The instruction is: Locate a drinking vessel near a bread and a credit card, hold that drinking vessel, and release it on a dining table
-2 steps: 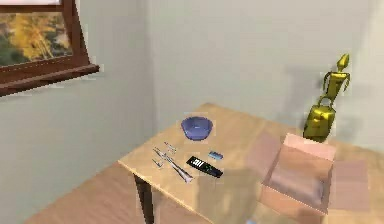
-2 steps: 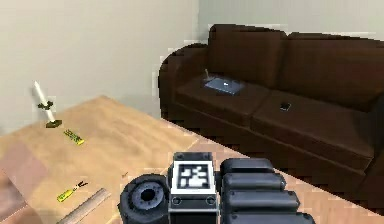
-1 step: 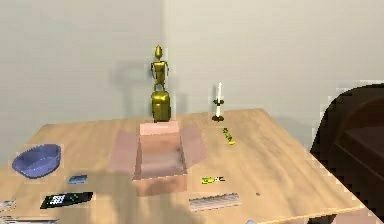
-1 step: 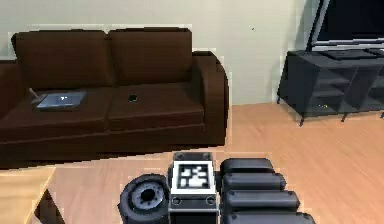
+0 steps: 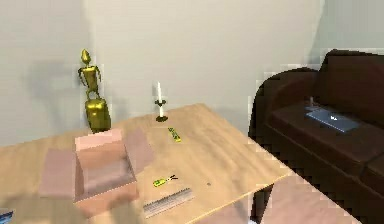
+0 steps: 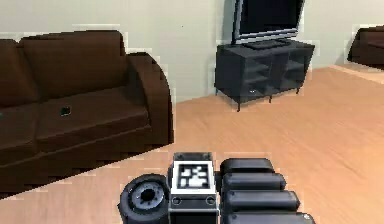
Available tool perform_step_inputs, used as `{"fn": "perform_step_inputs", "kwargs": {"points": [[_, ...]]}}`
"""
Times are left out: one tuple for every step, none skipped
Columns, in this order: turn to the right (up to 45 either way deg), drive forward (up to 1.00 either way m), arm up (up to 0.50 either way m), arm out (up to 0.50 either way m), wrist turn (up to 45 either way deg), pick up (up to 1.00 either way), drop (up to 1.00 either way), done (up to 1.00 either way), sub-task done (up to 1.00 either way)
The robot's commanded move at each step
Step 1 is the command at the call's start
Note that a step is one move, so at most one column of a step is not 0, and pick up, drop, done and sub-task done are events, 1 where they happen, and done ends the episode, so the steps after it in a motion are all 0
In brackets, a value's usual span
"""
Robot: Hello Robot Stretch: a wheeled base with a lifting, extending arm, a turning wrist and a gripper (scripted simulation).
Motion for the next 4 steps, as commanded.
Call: {"fn": "perform_step_inputs", "kwargs": {"points": [[-45.0, 0.0, 0.0, 0.0, 0.0, 0.0, 0.0, 0.0, 0.0], [-45.0, 0.0, 0.0, 0.0, 0.0, 0.0, 0.0, 0.0, 0.0], [-42.0, 0.0, 0.0, 0.0, 0.0, 0.0, 0.0, 0.0, 0.0], [0.0, 0.0, 0.0, 0.48, 0.0, 0.0, 0.0, 0.0, 0.0]]}}
